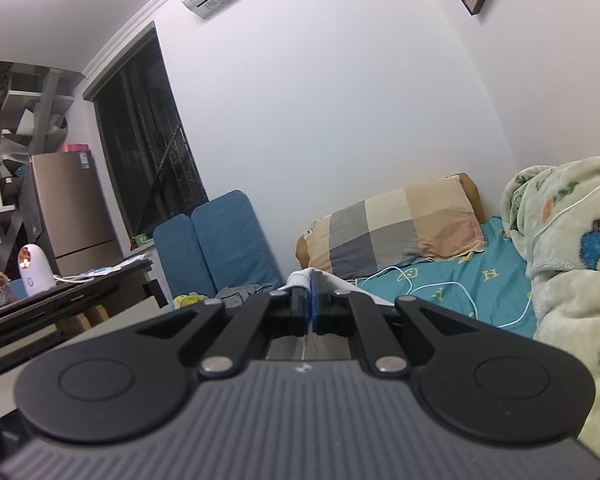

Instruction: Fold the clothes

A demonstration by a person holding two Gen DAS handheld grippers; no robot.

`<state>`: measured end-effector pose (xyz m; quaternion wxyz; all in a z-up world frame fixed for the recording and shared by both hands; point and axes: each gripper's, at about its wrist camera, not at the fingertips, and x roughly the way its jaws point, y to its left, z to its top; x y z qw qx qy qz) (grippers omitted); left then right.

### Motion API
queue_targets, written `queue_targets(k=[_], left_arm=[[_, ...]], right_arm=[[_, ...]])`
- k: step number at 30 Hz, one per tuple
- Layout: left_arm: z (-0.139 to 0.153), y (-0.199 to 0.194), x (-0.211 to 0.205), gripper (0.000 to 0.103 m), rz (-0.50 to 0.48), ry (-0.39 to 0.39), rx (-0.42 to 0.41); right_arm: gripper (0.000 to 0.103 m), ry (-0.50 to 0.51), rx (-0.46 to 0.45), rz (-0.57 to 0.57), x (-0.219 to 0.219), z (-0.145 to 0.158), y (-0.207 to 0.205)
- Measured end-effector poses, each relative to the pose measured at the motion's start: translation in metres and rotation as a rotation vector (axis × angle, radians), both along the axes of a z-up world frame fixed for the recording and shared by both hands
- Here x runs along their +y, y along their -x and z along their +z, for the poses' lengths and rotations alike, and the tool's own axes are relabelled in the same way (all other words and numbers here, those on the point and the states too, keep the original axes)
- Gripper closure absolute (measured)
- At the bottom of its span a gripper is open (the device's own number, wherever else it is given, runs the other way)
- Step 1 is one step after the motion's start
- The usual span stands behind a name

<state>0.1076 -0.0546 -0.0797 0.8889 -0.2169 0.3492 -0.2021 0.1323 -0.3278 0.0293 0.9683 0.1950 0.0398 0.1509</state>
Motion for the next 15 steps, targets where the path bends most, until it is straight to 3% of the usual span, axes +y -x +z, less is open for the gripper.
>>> queue_targets(k=[4, 7, 8, 9, 11, 15], left_arm=[[-0.016, -0.014, -0.001, 0.045, 0.098, 0.026, 0.093], [-0.030, -0.017, 0.003, 0.058, 0.170, 0.023, 0.136], [-0.031, -0.016, 0.005, 0.066, 0.177, 0.017, 0.140], [-0.030, -0.015, 0.008, 0.078, 0.186, 0.004, 0.135], [-0.022, -0.009, 0.015, 0.088, 0.219, -0.007, 0.103], [0.011, 0.006, 0.035, 0.095, 0.301, 0.012, -0.040]], right_arm=[[0.098, 0.019, -0.036, -0.015, 0.008, 0.003, 0.009], [0.098, 0.046, -0.053, -0.049, 0.013, 0.003, 0.014], [0.098, 0.055, -0.049, -0.064, 0.014, 0.002, 0.014], [0.098, 0.064, -0.044, -0.080, 0.015, 0.001, 0.014], [0.098, 0.099, -0.012, -0.124, 0.015, -0.005, 0.010], [0.098, 0.149, 0.056, -0.211, 0.011, -0.017, -0.003]])
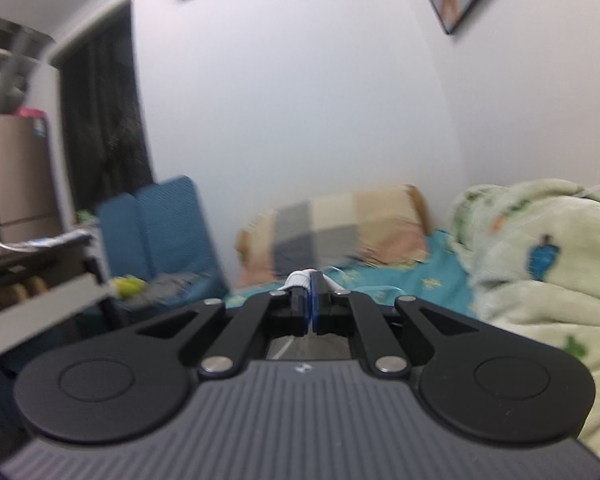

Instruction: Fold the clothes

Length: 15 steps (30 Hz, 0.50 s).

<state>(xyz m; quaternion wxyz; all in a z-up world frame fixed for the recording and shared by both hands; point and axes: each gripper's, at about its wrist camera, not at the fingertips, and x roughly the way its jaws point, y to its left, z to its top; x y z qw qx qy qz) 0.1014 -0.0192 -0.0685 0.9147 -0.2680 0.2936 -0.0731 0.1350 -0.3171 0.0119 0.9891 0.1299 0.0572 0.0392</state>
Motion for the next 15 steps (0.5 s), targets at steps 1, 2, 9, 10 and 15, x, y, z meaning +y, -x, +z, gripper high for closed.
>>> queue_targets(k=[1, 2, 9, 10, 15], left_arm=[[0.011, 0.003, 0.005, 0.095, 0.015, -0.001, -0.043], [0.024, 0.006, 0.008, 0.095, 0.020, -0.010, -0.090], [0.134, 0.021, 0.043, 0.096, 0.048, -0.008, -0.352], [0.154, 0.024, 0.046, 0.096, 0.042, -0.012, -0.387], [0.264, 0.043, 0.055, 0.096, 0.012, -0.056, -0.558]], right_arm=[[0.098, 0.007, -0.001, -0.012, 0.000, -0.001, 0.001], [0.098, 0.013, -0.007, -0.020, 0.001, -0.001, 0.002], [0.098, 0.031, -0.162, -0.003, 0.015, 0.069, 0.044], [0.098, 0.035, -0.186, 0.002, 0.017, 0.085, 0.053], [0.098, 0.015, -0.313, 0.014, 0.022, 0.172, 0.095]])
